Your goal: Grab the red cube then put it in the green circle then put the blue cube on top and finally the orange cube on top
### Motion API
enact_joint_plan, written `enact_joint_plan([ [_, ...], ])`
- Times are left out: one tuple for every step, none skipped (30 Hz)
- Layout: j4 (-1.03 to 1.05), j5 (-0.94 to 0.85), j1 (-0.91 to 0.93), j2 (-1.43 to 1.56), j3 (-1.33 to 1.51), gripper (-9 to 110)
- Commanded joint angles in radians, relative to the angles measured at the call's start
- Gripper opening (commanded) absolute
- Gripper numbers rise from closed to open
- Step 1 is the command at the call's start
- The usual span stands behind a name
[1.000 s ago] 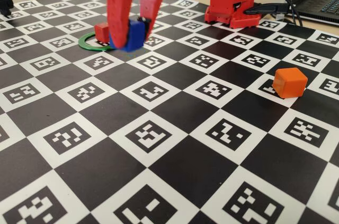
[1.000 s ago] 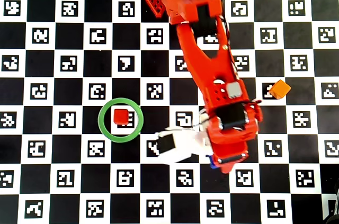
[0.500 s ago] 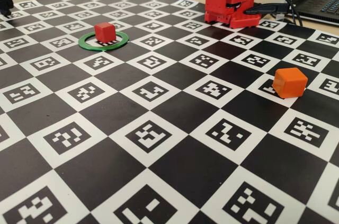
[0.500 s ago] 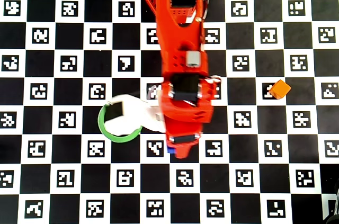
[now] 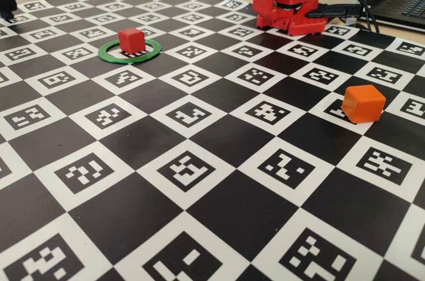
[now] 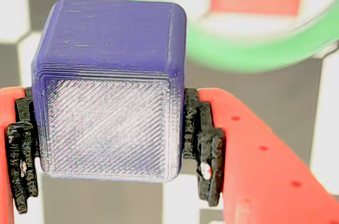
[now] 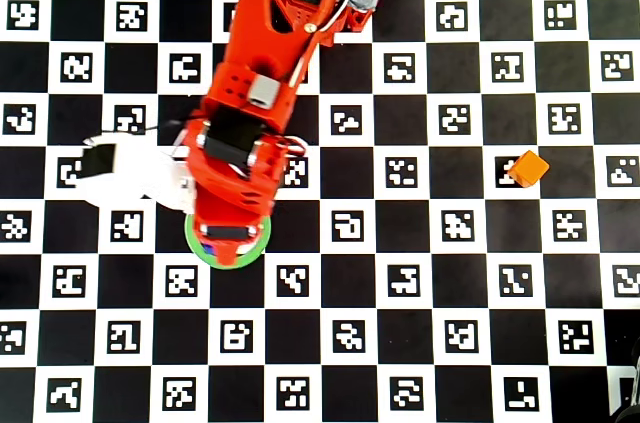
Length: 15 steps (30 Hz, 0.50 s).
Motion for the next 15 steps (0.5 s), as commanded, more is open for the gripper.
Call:
enact_joint_plan([
  [-0.037, -0.015, 0.032, 0.095, 0.049, 3],
  [-0.046, -0.012, 0.032, 0.106, 0.075, 3],
  [-0.06, -0.009, 0.031, 0.118, 0.103, 3],
  [-0.075, -0.006, 0.028, 0.129, 0.133, 3],
  [-0.089, -0.002, 0.023, 0.14, 0.163, 3],
  [-0.104, 0.002, 0.018, 0.149, 0.19, 3],
  [-0.118, 0.006, 0.012, 0.156, 0.216, 3],
  [-0.13, 0.011, 0.008, 0.161, 0.236, 3],
  [-0.141, 0.014, 0.003, 0.163, 0.253, 3],
  [-0.152, 0.017, 0.0, 0.166, 0.268, 3],
  [-0.163, 0.018, -0.003, 0.169, 0.287, 3],
  [-0.176, 0.02, -0.005, 0.172, 0.302, 3],
  [-0.187, 0.021, -0.006, 0.173, 0.314, 3],
  [-0.195, 0.021, -0.006, 0.175, 0.324, 3],
  [-0.204, 0.023, -0.008, 0.175, 0.33, 3],
])
